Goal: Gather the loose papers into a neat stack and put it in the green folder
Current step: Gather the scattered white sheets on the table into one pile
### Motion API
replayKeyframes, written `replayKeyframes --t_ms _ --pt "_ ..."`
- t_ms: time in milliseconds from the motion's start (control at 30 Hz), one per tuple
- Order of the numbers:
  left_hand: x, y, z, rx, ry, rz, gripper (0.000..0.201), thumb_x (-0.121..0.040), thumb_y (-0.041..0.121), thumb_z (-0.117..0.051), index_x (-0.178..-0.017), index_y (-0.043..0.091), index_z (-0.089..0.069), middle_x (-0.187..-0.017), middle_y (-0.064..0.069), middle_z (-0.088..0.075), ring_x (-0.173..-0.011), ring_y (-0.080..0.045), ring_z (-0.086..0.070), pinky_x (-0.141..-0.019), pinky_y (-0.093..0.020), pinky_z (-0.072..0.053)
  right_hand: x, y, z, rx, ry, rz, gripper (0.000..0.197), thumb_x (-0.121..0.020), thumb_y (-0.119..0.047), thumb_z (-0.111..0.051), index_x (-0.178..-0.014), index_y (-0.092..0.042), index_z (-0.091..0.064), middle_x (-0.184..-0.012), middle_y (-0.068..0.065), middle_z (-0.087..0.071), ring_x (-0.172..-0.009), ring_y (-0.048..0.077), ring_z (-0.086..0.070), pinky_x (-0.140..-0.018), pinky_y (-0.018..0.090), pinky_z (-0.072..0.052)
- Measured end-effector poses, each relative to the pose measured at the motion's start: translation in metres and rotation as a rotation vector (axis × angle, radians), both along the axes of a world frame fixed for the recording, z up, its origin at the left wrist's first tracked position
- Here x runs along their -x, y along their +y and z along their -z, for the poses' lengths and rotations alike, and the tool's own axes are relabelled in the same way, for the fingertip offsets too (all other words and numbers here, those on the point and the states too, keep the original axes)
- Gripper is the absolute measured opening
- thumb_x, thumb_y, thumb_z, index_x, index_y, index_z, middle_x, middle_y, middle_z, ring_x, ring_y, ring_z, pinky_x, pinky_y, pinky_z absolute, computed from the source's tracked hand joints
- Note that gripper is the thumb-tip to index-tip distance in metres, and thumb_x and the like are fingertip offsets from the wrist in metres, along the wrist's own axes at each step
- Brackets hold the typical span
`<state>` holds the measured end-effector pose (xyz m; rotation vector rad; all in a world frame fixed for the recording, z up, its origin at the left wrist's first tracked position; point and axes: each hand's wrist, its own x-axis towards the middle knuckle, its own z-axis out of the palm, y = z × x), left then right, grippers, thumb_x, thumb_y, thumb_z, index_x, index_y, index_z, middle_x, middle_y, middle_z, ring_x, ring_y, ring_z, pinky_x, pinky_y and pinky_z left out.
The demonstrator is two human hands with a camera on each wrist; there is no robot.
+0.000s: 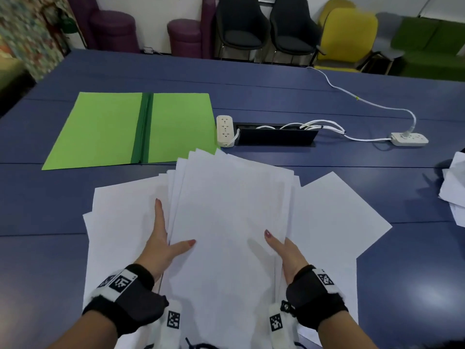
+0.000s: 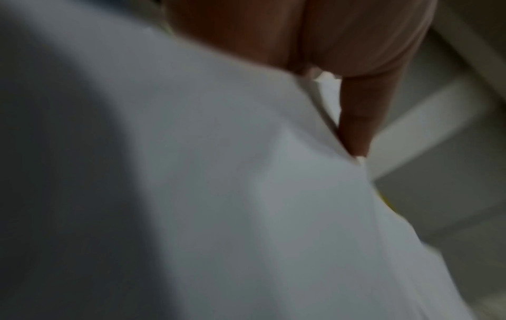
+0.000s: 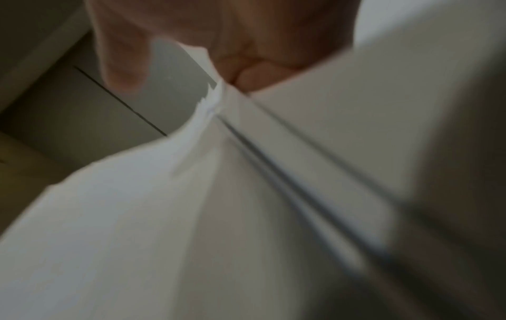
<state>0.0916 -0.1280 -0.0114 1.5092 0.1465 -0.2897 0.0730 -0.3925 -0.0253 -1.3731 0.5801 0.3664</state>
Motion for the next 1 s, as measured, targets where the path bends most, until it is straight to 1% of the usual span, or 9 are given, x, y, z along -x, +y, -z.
replayKeyframes --t_ms 67,133,233,300,367,467,567,800,1000 --pt "0.001 0.004 0.002 0.087 0.087 0.040 0.112 -0.055 0.028 -0.087 -0.144 0.033 -0.020 -0.138 0.019 -0.044 -0.121 -0.006 -0.050 -0.098 -0.025 -0.042 0.002 -0.003 0.011 0.027 -0.004 -0.056 0.074 -0.048 -0.039 -0.087 -0.111 -0.009 -0.062 -0.113 0.004 -0.067 -0.102 0.018 -0.061 -0.094 0.030 -0.044" --pt "0.002 0.007 0.001 -0.048 0.109 0.160 0.082 -0.058 0.040 -0.083 -0.129 0.027 -0.046 -0.121 0.008 -0.063 -0.111 -0.015 -0.061 -0.094 -0.030 -0.049 0.003 -0.003 0.019 0.085 0.041 -0.118 0.079 -0.036 -0.033 -0.092 -0.105 -0.004 -0.066 -0.098 0.008 -0.073 -0.095 0.024 -0.068 -0.089 0.035 -0.052" --pt "0.001 0.013 0.006 -0.289 0.054 -0.004 0.020 -0.084 0.018 -0.063 -0.103 0.024 -0.060 -0.096 0.013 -0.069 -0.105 -0.021 -0.063 -0.076 -0.016 -0.050 0.000 0.003 0.027 0.275 0.015 -0.146 0.037 -0.072 -0.006 -0.076 -0.106 0.002 -0.063 -0.088 0.010 -0.069 -0.091 0.030 -0.066 -0.086 0.041 -0.054" --pt "-0.001 0.031 0.015 -0.473 0.053 -0.321 0.027 -0.085 0.015 -0.062 -0.111 0.017 -0.057 -0.107 -0.006 -0.067 -0.113 -0.032 -0.056 -0.082 -0.025 -0.047 -0.003 0.003 0.033 0.287 -0.021 -0.073 0.020 -0.078 0.000 -0.068 -0.097 0.000 -0.064 -0.079 0.009 -0.067 -0.079 0.028 -0.064 -0.071 0.036 -0.054" --pt "0.000 0.053 0.022 -0.795 0.223 -0.521 0.058 -0.082 0.027 -0.064 -0.134 0.017 -0.040 -0.137 -0.018 -0.047 -0.130 -0.040 -0.035 -0.103 -0.047 -0.033 -0.002 0.001 0.039 0.252 -0.035 -0.013 0.017 -0.078 0.001 -0.068 -0.095 -0.002 -0.064 -0.073 0.004 -0.068 -0.072 0.025 -0.062 -0.067 0.032 -0.052" --pt "0.006 0.059 0.023 -0.942 0.491 -0.421 0.083 -0.085 0.050 -0.052 -0.148 0.023 -0.006 -0.156 -0.018 -0.008 -0.141 -0.043 0.000 -0.112 -0.058 -0.008 -0.002 -0.001 0.046 0.230 -0.025 0.005 0.013 -0.077 0.002 -0.068 -0.087 -0.006 -0.066 -0.057 -0.009 -0.071 -0.069 0.022 -0.063 -0.067 0.032 -0.050" --pt "0.006 0.043 0.029 -0.998 0.485 -0.225 0.085 -0.085 0.061 -0.041 -0.147 0.027 0.005 -0.157 -0.015 0.003 -0.141 -0.042 0.006 -0.113 -0.056 -0.006 -0.005 -0.002 0.045 0.174 -0.012 -0.031 0.016 -0.076 0.004 -0.068 -0.082 -0.011 -0.067 -0.060 -0.007 -0.072 -0.069 0.022 -0.066 -0.065 0.031 -0.052" --pt "-0.001 0.054 0.014 -0.642 0.171 -0.469 0.071 -0.079 0.010 -0.066 -0.139 0.015 -0.029 -0.136 -0.018 -0.044 -0.124 -0.037 -0.041 -0.097 -0.044 -0.037 -0.007 -0.005 0.045 0.157 -0.042 -0.061 0.017 -0.072 0.000 -0.073 -0.084 -0.011 -0.067 -0.065 -0.004 -0.073 -0.068 0.021 -0.067 -0.060 0.028 -0.053" --pt "0.004 0.066 0.009 -0.750 0.177 -0.328 0.030 -0.082 0.017 -0.064 -0.109 0.006 -0.059 -0.105 -0.015 -0.064 -0.100 -0.034 -0.056 -0.083 -0.037 -0.045 -0.005 -0.005 0.048 0.176 -0.028 -0.061 0.017 -0.068 -0.002 -0.076 -0.078 -0.012 -0.067 -0.065 -0.001 -0.073 -0.074 0.027 -0.066 -0.071 0.035 -0.052"
